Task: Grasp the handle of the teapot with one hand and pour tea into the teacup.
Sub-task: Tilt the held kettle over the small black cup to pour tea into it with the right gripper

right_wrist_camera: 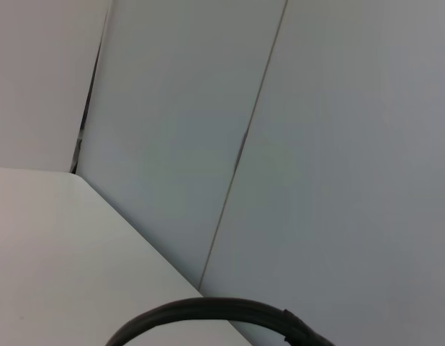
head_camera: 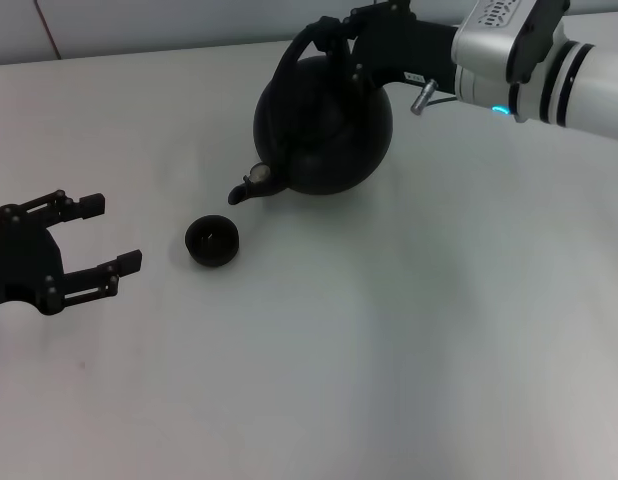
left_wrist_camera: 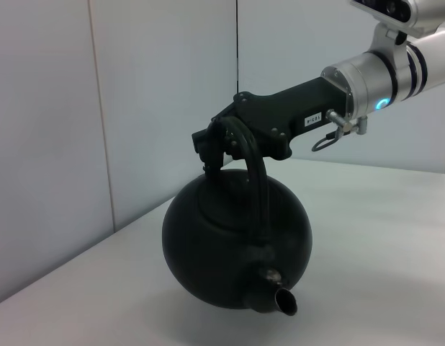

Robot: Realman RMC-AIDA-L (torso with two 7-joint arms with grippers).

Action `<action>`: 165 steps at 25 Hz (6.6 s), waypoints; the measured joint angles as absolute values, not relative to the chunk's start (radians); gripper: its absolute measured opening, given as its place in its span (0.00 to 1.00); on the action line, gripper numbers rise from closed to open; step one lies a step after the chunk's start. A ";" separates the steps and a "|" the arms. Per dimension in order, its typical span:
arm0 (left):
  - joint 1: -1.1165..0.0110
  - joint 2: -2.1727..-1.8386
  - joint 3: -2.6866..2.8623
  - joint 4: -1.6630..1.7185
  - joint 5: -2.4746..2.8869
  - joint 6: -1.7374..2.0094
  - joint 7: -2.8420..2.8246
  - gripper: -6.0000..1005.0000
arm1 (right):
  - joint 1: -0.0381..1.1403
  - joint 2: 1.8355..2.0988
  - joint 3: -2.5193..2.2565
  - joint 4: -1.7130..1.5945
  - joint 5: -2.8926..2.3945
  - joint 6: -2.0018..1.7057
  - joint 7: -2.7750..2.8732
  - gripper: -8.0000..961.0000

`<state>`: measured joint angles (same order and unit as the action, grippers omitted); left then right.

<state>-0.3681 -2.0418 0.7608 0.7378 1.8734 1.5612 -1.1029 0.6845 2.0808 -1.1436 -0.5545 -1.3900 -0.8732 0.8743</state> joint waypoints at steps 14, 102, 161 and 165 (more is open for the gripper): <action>-0.372 -2.042 0.761 0.738 1.873 1.558 -1.103 0.79 | 0.686 2.081 -1.230 -0.595 -1.391 -0.803 0.874 0.10; -0.371 -2.041 0.759 0.738 1.873 1.545 -1.103 0.79 | 0.696 2.083 -1.382 -0.729 -1.486 -0.719 0.869 0.10; -0.370 -2.039 0.762 0.738 1.873 1.534 -1.101 0.79 | 0.687 2.085 -1.428 -0.738 -1.417 -0.692 0.845 0.10; -0.368 -2.039 0.761 0.738 1.873 1.534 -1.101 0.79 | 0.685 2.085 -1.423 -0.738 -1.406 -0.692 0.847 0.10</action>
<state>-0.3682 -2.0386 0.7607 0.7378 1.8730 1.5339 -1.1010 0.6853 2.0847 -1.4235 -0.7376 -1.4064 -0.6918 0.8471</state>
